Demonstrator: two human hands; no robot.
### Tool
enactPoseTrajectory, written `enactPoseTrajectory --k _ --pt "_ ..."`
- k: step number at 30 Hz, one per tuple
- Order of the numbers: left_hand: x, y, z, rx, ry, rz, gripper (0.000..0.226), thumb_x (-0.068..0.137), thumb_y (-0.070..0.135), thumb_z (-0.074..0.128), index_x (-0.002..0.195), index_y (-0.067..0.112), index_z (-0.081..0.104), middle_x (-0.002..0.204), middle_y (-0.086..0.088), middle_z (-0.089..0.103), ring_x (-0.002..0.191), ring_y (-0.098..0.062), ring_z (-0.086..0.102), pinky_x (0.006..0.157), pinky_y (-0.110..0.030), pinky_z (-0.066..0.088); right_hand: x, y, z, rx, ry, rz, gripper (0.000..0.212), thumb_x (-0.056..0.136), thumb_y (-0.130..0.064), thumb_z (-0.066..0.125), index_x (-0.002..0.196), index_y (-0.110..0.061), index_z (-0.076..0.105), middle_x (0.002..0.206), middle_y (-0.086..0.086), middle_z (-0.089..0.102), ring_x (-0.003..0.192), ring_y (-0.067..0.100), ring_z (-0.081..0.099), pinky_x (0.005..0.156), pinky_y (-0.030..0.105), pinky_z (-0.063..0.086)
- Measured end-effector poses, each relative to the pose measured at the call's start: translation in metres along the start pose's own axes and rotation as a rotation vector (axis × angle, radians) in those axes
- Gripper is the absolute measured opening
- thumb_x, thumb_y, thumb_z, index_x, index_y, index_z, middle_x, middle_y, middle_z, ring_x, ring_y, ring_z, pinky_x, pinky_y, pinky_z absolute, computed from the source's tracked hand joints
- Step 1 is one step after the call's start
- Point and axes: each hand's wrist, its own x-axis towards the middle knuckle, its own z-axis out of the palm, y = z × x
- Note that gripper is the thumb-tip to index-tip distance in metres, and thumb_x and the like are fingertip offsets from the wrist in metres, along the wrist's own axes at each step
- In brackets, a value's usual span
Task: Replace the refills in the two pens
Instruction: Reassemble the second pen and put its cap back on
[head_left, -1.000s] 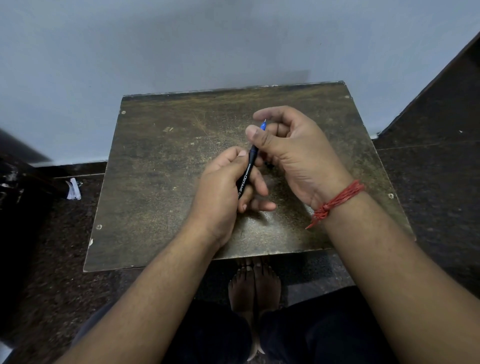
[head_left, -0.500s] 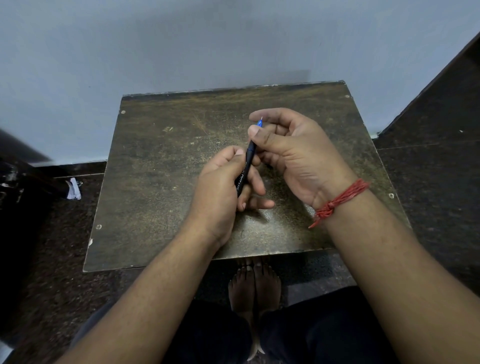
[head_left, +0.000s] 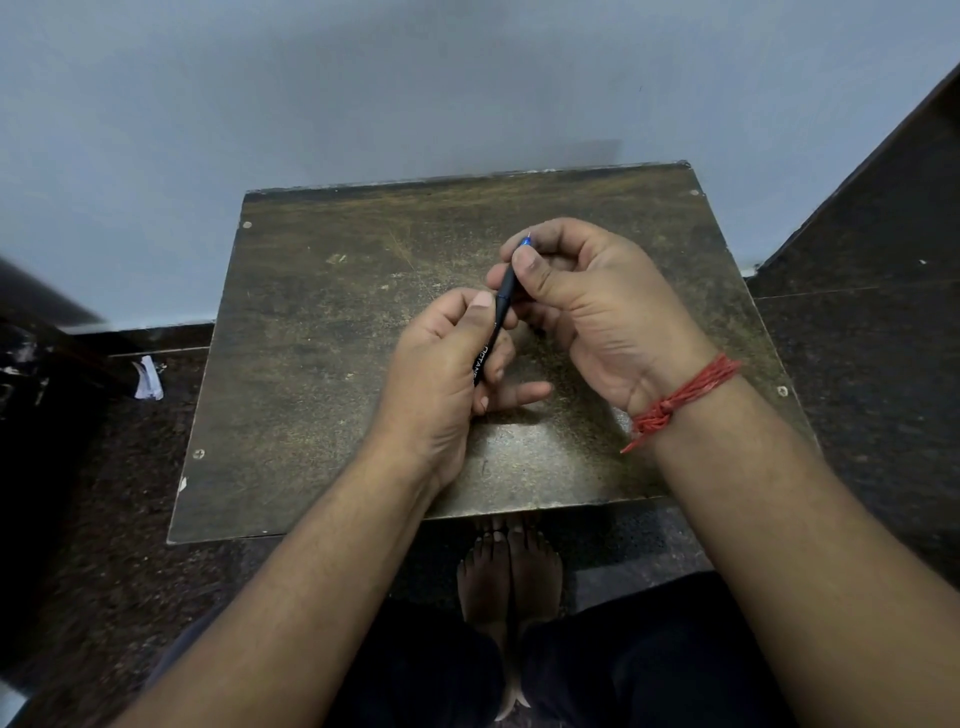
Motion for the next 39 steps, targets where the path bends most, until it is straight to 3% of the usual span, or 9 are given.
enactPoseTrajectory --k 9,13,16,19,22,26,32,35,39 --pt "0.0 -0.001 0.004 0.015 0.036 0.028 0.026 0.105 0.022 0.045 0.084 0.01 0.056 0.048 0.004 0.04 0.036 -0.001 0.033 0.061 -0.04 0.061 0.002 0.003 0.005 -0.038 0.063 -0.01 0.015 0.095 0.001 0.06 0.083 -0.008 0.058 0.07 0.008 0.07 0.061 0.016 0.063 0.06 0.026 0.05" --pt "0.001 -0.002 0.003 0.013 0.051 0.057 0.025 0.106 0.022 0.043 0.087 0.011 0.056 0.05 0.002 0.042 0.036 -0.003 0.033 0.056 -0.041 0.062 0.0 0.002 0.006 -0.075 0.093 -0.107 0.006 0.093 -0.005 0.066 0.091 -0.01 0.063 0.081 0.014 0.071 0.069 0.016 0.067 0.065 0.025 0.056" --pt "0.003 -0.003 -0.002 0.014 0.09 0.065 0.024 0.106 0.021 0.042 0.091 0.01 0.057 0.053 -0.001 0.046 0.037 -0.007 0.032 0.053 -0.037 0.059 0.003 -0.003 -0.01 -0.509 0.28 -0.255 0.007 0.094 -0.019 0.067 0.099 -0.023 0.065 0.094 0.006 0.072 0.085 0.011 0.068 0.075 0.029 0.056" --pt "0.007 -0.002 -0.007 0.003 0.155 0.037 0.024 0.106 0.022 0.042 0.093 0.01 0.059 0.055 -0.002 0.051 0.039 -0.008 0.035 0.053 -0.035 0.058 0.003 -0.009 -0.023 -0.895 0.38 -0.304 0.007 0.092 -0.024 0.067 0.095 -0.03 0.065 0.085 -0.014 0.065 0.08 -0.002 0.06 0.069 0.016 0.047" --pt "0.008 -0.001 -0.008 -0.017 0.17 0.023 0.022 0.105 0.022 0.043 0.095 0.01 0.06 0.058 -0.002 0.057 0.042 -0.008 0.039 0.053 -0.035 0.057 0.002 -0.003 -0.018 -1.182 0.299 -0.274 0.006 0.092 -0.029 0.067 0.097 -0.027 0.065 0.088 -0.013 0.064 0.092 0.012 0.059 0.077 0.029 0.048" --pt "0.007 -0.001 -0.008 -0.031 0.163 0.022 0.021 0.104 0.021 0.044 0.096 0.009 0.06 0.058 -0.003 0.059 0.042 -0.008 0.042 0.053 -0.035 0.057 0.0 0.007 -0.002 -1.497 0.169 -0.208 0.027 0.091 -0.036 0.066 0.111 -0.019 0.058 0.11 0.001 0.065 0.112 0.027 0.051 0.087 0.036 0.042" --pt "0.007 0.0 -0.008 -0.035 0.164 0.015 0.021 0.104 0.02 0.044 0.097 0.008 0.059 0.058 -0.002 0.059 0.042 -0.008 0.042 0.053 -0.034 0.057 -0.002 0.009 0.008 -1.576 0.177 -0.199 0.024 0.091 -0.014 0.06 0.115 -0.015 0.056 0.113 0.007 0.065 0.112 0.028 0.051 0.08 0.035 0.04" --pt "0.007 0.0 -0.008 -0.031 0.163 0.015 0.021 0.104 0.019 0.044 0.097 0.008 0.06 0.058 -0.002 0.059 0.042 -0.008 0.041 0.053 -0.034 0.057 0.0 0.009 0.007 -1.609 0.136 -0.158 0.026 0.092 -0.017 0.058 0.117 -0.014 0.062 0.118 0.01 0.061 0.114 0.031 0.051 0.089 0.038 0.045" --pt "0.007 0.0 -0.008 -0.029 0.158 0.019 0.021 0.103 0.018 0.043 0.095 0.008 0.06 0.058 -0.003 0.06 0.041 -0.008 0.041 0.053 -0.034 0.056 0.003 0.01 0.003 -1.508 0.194 -0.185 0.02 0.091 -0.023 0.06 0.109 -0.017 0.065 0.11 0.006 0.058 0.109 0.027 0.053 0.081 0.032 0.04"
